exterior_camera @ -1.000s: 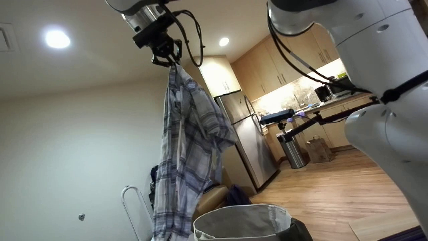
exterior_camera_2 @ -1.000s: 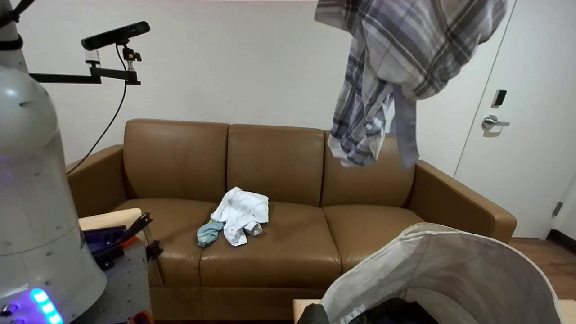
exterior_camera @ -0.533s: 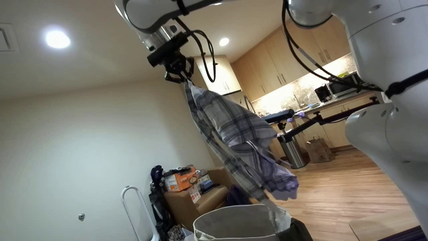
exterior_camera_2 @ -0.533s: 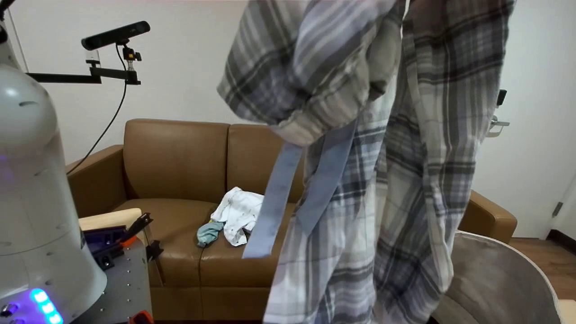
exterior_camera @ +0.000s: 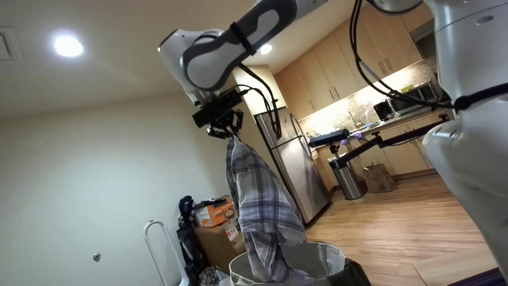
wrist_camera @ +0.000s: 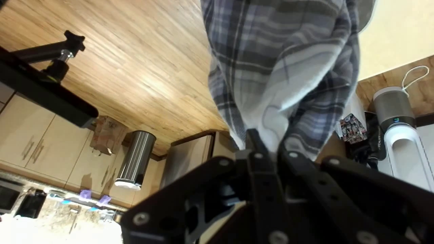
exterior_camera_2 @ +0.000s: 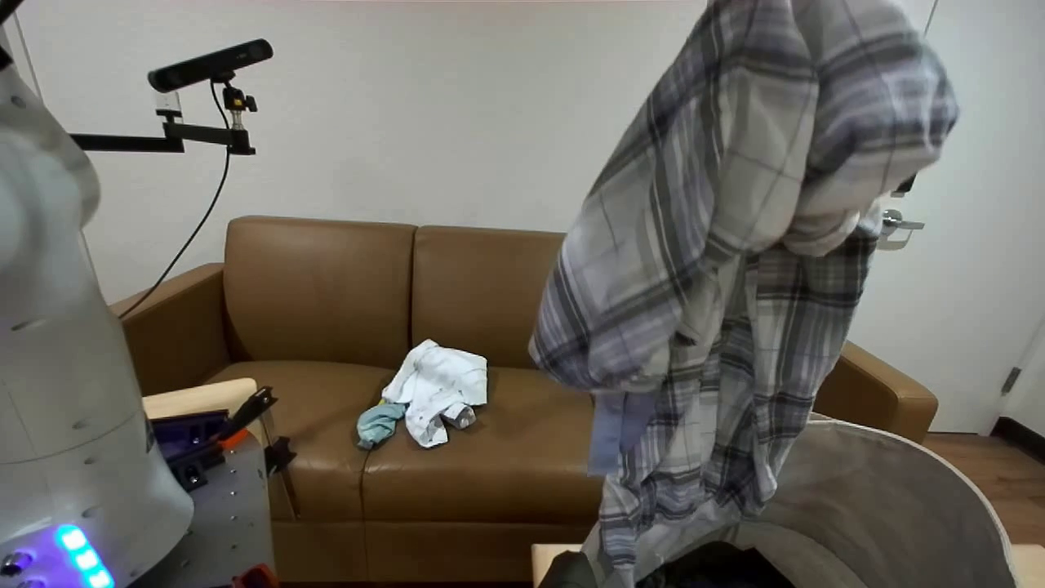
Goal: Move all the clothes from the couch and put them in the carrier bag
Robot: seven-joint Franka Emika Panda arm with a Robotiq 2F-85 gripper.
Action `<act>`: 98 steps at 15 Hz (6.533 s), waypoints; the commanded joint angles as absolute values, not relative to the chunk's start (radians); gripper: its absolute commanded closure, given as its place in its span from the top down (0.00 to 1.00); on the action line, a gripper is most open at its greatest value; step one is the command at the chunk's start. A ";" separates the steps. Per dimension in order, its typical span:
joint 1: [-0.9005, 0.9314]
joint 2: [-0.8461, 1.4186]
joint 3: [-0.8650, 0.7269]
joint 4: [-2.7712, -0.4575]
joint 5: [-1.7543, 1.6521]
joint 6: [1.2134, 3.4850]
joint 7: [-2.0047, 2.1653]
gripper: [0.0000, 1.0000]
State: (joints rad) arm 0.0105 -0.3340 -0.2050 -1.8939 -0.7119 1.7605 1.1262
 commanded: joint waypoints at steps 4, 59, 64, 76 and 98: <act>-0.154 -0.503 -0.177 -2.235 -0.650 1.983 1.255 0.03; -0.348 0.215 -0.448 -2.034 0.154 2.366 0.095 0.03; -0.363 0.220 -0.407 -2.056 0.187 2.348 0.076 0.05; -0.441 0.533 -0.167 -1.844 0.445 2.344 -0.305 0.03; -0.306 0.440 -0.083 -1.377 0.306 1.619 -0.285 1.00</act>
State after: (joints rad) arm -0.3585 0.3893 -0.1204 -1.4822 0.3207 1.7156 -0.2801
